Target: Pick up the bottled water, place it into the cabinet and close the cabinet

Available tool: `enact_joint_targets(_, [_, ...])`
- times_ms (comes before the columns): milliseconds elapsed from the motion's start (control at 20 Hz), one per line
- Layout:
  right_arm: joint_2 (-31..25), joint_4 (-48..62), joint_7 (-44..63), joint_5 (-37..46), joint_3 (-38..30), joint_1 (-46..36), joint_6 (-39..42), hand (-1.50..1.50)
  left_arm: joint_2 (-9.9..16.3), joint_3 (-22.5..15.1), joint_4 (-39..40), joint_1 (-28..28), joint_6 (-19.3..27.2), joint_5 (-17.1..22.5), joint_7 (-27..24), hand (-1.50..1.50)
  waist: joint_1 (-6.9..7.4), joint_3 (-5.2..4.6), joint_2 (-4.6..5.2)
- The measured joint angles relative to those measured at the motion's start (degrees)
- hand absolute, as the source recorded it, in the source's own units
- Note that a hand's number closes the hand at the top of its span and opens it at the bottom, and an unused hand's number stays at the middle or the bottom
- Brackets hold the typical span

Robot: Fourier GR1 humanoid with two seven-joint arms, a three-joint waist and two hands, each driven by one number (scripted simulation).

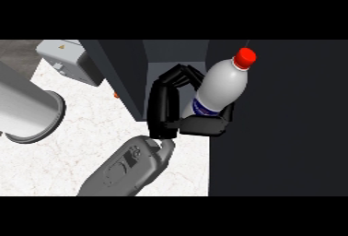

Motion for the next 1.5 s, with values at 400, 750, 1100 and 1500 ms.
enact_joint_targets(400, [-0.4,0.4,1.5,-1.2,-2.5,-1.5,0.2,-1.50,0.0,1.1,11.1,-5.5,0.4,2.2,-2.7,1.50,-0.17,-0.02,0.13])
enact_joint_targets(750, [-0.9,0.7,1.2,-2.6,-4.2,-0.3,1.9,-1.50,0.1,4.3,22.1,-9.5,-2.4,3.2,-5.6,1.50,-0.40,-0.03,0.20])
enact_joint_targets(1100, [-1.2,1.3,1.5,-3.7,-4.6,-1.5,2.6,-1.50,0.0,7.8,31.2,-12.0,-4.0,8.6,-11.8,1.50,-0.98,-0.05,0.46])
enact_joint_targets(1500, [-1.4,1.6,2.3,-4.7,-4.3,-2.4,3.0,-1.50,0.5,11.8,43.0,-17.9,-7.9,9.1,-17.2,1.50,-0.99,-0.04,0.48])
